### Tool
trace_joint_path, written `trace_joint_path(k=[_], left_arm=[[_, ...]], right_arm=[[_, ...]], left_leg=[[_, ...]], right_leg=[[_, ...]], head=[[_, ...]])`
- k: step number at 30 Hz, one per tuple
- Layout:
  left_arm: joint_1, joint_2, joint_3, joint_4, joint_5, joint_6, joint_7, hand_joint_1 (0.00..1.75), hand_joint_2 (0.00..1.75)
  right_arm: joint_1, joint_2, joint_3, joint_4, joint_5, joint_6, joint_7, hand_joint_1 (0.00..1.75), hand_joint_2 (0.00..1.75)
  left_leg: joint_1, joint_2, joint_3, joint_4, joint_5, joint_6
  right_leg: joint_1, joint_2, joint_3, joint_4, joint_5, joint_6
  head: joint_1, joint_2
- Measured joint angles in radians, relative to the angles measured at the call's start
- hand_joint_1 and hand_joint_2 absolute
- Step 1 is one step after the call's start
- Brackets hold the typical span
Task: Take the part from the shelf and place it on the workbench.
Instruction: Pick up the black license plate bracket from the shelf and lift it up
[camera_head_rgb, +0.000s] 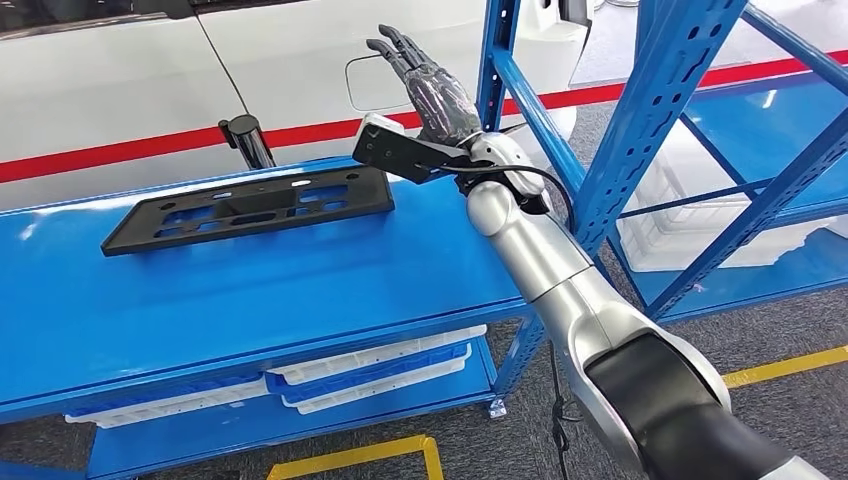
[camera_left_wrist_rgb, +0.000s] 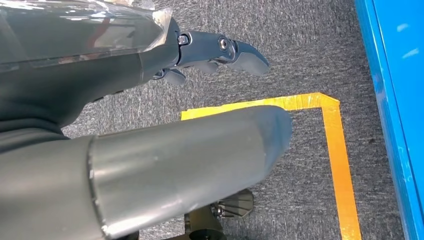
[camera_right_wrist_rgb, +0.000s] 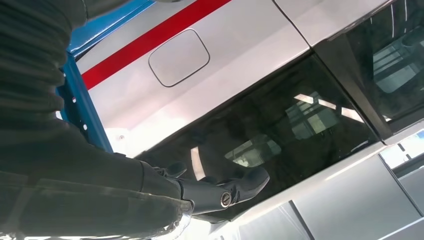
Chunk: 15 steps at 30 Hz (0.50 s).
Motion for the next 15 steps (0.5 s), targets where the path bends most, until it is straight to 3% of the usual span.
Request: trace_joint_path(k=[10,15], left_arm=[[0.0,0.0,-0.001,0.0,-0.018,0.012,0.021,0.0,0.0],[0.0,-0.003,-0.002,0.0,-0.026,0.019,0.025,0.0,0.0]], right_arm=[[0.006,-0.001,0.011,-0.034,0.024,0.016,-0.002,0.0,1.75],[0.054,-0.004,0.077,-0.092,0.081,0.057,0.007,0.0,1.75]], left_leg=[[-0.005,-0.001,0.002,0.005,0.0,-0.001],[-0.006,-0.001,0.002,0.005,-0.001,0.001]], right_leg=[[-0.003,-0.001,0.005,-0.001,0.001,0.001],[-0.003,-0.001,0.005,-0.002,0.0,0.001]], head=[[0.0,0.0],[0.0,0.0]])
